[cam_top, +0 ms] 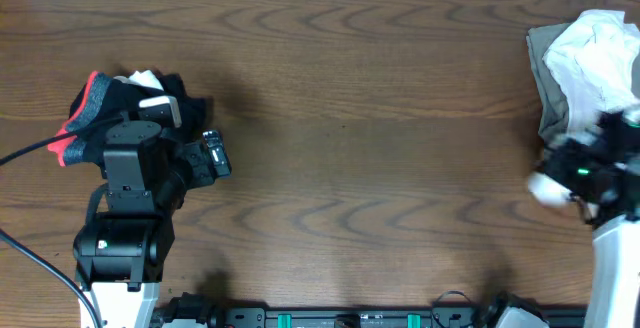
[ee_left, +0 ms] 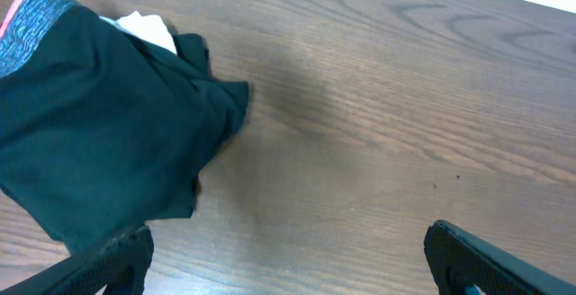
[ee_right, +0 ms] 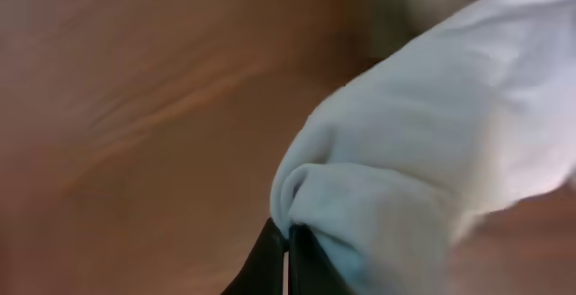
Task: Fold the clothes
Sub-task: 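Reach the right gripper to the crumpled white shirt and grasp it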
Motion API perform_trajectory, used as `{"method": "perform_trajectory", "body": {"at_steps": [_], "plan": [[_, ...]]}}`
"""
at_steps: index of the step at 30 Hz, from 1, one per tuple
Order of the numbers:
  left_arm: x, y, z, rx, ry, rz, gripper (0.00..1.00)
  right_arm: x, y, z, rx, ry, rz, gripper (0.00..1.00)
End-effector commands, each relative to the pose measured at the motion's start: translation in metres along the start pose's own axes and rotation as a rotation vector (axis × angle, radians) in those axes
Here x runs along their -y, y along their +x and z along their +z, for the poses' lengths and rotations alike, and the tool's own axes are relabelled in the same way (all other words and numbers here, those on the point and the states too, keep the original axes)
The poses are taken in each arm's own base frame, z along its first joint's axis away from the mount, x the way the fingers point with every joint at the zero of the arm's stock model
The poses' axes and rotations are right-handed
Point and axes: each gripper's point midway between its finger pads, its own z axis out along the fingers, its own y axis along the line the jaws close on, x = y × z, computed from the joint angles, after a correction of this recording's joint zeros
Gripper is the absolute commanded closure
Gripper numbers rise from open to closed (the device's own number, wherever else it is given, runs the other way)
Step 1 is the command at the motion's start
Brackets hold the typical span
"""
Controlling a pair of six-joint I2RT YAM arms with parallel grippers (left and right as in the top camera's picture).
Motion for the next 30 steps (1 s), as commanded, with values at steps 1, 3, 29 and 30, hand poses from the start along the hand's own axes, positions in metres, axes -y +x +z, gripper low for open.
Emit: {"method": "perform_trajectory", "body": {"at_steps": [1,3,29,30], "plan": [[0.002,-0.008,-0.004,0.021,0.011,-0.007,0.02,-0.052,0.01,-0.004,-0.008,-0.123,-0.16,0.99],[0.002,-0.008,-0.004,0.023,0.011,-0.007,0.02,-0.077,0.017,-0.003,-0.018,-0.179,-0.235,0.99],[0.002,-0.006,0.002,0.002,0.006,-0.007,0.02,-0.227,0.178,0.038,-0.281,-0.445,-1.011,0.8],[0.002,-0.006,0.002,0.002,0.006,-0.007,0.02,-0.224,0.168,0.04,-0.251,-0.392,-0.982,0.77]]}}
